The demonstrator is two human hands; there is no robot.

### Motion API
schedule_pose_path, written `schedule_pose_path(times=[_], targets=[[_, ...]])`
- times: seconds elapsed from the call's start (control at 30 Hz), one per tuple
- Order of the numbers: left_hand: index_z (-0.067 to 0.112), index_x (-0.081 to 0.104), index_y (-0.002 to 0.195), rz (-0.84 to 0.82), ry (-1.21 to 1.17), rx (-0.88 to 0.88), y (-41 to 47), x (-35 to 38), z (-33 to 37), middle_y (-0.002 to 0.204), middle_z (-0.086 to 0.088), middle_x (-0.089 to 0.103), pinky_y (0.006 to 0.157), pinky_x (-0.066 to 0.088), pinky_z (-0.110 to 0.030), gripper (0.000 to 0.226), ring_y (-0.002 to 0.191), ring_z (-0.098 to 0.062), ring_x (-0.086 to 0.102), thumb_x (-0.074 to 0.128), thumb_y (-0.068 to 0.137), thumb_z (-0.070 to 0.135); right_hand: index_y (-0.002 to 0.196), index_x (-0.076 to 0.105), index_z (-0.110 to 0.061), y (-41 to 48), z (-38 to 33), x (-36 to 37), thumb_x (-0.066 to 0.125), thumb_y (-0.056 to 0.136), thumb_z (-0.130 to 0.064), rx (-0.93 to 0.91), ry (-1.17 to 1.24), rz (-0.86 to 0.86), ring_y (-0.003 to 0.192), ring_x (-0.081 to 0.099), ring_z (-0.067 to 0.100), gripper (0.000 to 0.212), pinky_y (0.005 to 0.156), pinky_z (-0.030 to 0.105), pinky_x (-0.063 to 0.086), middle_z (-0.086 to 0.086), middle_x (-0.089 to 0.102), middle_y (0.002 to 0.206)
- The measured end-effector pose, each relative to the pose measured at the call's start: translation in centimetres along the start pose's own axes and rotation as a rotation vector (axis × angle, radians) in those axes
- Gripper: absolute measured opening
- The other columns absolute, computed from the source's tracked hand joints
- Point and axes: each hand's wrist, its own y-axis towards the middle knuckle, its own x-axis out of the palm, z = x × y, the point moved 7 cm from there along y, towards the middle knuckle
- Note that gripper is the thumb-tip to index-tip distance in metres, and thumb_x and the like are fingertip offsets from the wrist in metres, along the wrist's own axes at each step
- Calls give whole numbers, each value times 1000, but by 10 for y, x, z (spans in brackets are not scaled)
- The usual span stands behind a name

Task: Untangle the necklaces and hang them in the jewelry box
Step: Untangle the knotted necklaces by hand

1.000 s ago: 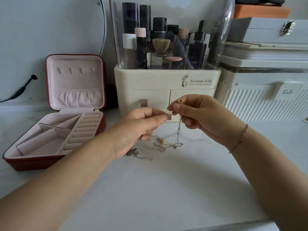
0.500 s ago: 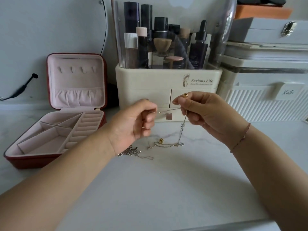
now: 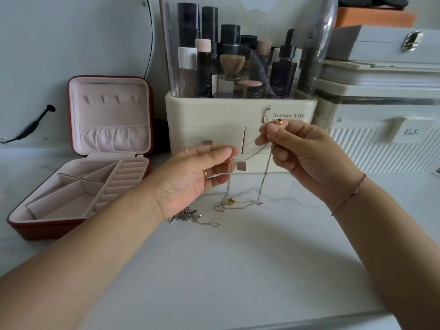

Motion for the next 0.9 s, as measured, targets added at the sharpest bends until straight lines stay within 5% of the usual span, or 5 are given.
schedule_pose_path(times=[0.33, 0.63, 0.9], targets=[[17, 57, 67, 44, -152, 3, 4, -8, 4, 73, 0, 64, 77, 52, -29, 11, 72, -13, 63, 57, 76, 25, 69, 61, -13, -1, 1, -10, 61, 90, -16, 16, -180, 123, 44, 29, 11, 21, 41, 17, 22, 8, 55, 66], [17, 47, 58, 117, -327, 96, 0, -22, 28, 52, 2, 38, 69, 56, -31, 23, 52, -13, 47, 58, 78, 25, 83, 63, -7, -2, -11, -39, 59, 92, -17, -55, -74, 304, 39, 29, 8, 14, 39, 17, 21, -2, 50, 49], [18, 48, 68, 130, -99, 48, 0, -22, 26, 50, 5, 39, 49, 43, -20, 14, 45, -9, 36, 56, 74, 26, 84, 65, -9, -2, -12, -40, 58, 93, -16, -88, -33, 327, 42, 32, 8, 13, 41, 15, 25, 1, 59, 58]])
